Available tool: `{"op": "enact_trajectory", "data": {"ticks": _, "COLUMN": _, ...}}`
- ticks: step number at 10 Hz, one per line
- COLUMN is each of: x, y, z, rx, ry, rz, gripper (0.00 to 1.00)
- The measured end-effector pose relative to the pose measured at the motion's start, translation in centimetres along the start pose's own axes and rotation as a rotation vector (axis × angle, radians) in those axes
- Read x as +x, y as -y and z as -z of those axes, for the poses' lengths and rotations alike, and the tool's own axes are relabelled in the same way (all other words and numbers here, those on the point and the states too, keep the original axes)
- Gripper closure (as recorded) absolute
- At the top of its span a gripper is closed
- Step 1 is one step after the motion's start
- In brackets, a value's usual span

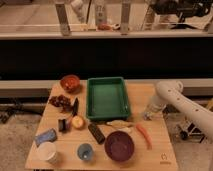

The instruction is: Wipe table surface with towel

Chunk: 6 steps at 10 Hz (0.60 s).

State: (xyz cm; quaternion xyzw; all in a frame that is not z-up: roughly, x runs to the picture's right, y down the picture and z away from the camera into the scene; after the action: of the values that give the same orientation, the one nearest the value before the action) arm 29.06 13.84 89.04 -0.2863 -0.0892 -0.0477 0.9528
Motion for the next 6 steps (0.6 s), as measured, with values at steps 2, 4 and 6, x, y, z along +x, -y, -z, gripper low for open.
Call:
{"op": "enact_trajectory", "data": {"ticks": 2, "x": 0.8, "y": 0.5, "z": 0.0, "rx": 0.018, "ry": -0.005, "rz": -0.008, "gripper": 1.00}}
{"op": "enact_trajectory", "data": {"ticks": 4, "x": 0.8, "y": 1.8, "z": -0.6, "rx": 0.035, "ry": -0.019, "rz": 0.013, "gripper": 1.00}}
{"op": "enact_trajectory", "data": {"ticks": 6, "x": -0.1, "y": 2.3, "z": -1.0, "rx": 0.048, "ry": -0.017, "rz": 0.060, "gripper": 1.00}}
